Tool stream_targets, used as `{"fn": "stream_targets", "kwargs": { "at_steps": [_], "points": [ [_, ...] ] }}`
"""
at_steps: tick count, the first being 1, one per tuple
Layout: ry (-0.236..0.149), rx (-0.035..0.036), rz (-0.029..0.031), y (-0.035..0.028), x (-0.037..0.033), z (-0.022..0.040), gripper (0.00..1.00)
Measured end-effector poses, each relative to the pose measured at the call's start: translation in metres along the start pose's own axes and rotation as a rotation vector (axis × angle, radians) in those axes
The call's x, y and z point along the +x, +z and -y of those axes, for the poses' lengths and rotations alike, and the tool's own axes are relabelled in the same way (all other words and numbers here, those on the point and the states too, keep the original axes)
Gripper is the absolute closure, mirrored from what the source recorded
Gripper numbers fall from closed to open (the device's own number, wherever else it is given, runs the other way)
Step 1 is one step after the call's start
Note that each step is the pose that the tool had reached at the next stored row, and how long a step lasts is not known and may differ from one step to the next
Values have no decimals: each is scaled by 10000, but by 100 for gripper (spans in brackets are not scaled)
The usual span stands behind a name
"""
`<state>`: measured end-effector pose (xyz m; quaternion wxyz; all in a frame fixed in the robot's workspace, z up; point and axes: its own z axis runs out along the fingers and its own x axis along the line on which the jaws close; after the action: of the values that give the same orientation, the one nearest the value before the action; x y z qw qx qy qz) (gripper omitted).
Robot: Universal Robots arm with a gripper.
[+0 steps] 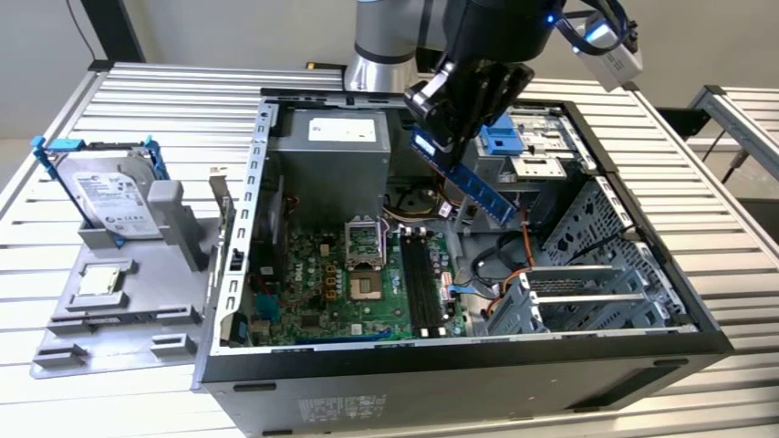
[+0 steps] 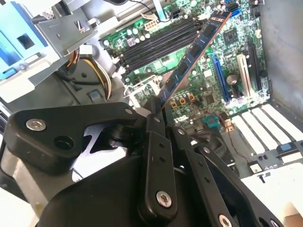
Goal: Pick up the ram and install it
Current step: 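Insert the ram into the slot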
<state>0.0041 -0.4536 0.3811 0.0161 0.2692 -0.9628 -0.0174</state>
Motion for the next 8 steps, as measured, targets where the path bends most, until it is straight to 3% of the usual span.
{"fn": "stream_targets", "kwargs": {
  "at_steps": [6,8],
  "points": [
    [495,-11,22,0,2,3,100],
    [854,-19,36,0,2,4,100]
  ]
}}
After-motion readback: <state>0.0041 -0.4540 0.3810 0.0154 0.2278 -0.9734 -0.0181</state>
